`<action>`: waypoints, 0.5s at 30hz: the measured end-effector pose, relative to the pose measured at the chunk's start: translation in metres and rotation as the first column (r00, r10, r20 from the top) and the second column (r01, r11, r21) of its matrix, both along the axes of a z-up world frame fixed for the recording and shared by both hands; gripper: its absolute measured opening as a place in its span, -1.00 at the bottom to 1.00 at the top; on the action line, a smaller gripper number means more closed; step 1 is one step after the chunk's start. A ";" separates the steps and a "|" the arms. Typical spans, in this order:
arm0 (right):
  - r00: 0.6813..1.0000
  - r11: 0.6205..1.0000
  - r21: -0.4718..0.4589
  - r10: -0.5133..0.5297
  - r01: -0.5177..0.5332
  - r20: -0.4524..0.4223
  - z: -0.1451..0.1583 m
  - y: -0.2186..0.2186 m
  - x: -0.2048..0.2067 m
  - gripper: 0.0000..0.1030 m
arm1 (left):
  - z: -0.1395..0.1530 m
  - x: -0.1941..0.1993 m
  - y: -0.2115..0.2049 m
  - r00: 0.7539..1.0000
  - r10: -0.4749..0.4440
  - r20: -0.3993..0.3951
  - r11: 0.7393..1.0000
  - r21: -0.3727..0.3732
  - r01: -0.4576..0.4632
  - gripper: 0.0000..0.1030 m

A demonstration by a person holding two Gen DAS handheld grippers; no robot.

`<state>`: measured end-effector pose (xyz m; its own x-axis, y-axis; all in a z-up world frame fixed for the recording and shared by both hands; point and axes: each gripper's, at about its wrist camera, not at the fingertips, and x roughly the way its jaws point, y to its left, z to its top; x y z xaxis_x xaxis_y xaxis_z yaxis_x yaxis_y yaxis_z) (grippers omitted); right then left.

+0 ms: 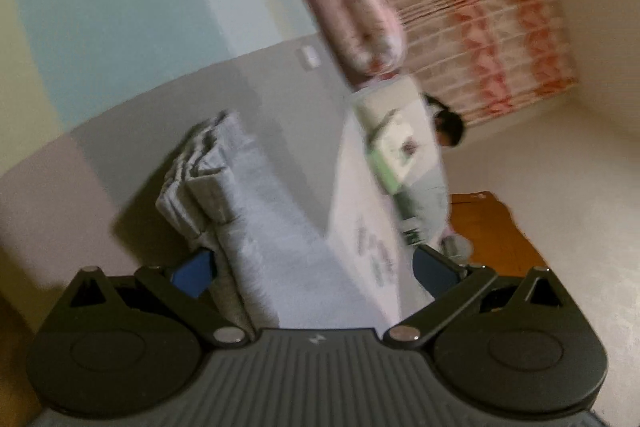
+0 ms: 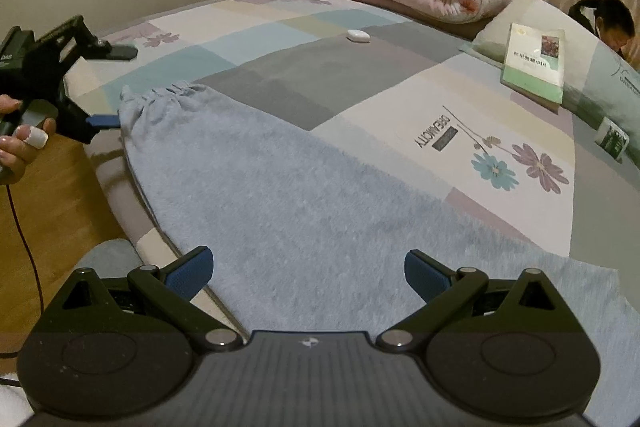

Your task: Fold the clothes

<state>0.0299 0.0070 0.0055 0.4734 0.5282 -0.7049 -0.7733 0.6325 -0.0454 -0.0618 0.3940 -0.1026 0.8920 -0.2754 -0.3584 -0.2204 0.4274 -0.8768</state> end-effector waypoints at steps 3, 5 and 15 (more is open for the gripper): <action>1.000 1.000 -0.005 0.007 -0.007 0.004 0.000 0.001 -0.001 1.00 | -0.016 -0.002 0.004 0.999 0.019 -0.033 0.999 -0.043 -0.020 0.98; 1.000 1.000 -0.008 0.008 -0.008 0.005 0.000 0.001 -0.001 1.00 | -0.025 -0.004 0.007 0.998 0.031 -0.045 0.997 -0.073 -0.034 0.98; 1.000 1.000 -0.028 0.013 -0.013 0.011 -0.002 0.006 -0.003 1.00 | -0.017 0.006 0.016 0.990 0.125 -0.064 0.992 -0.011 -0.126 0.98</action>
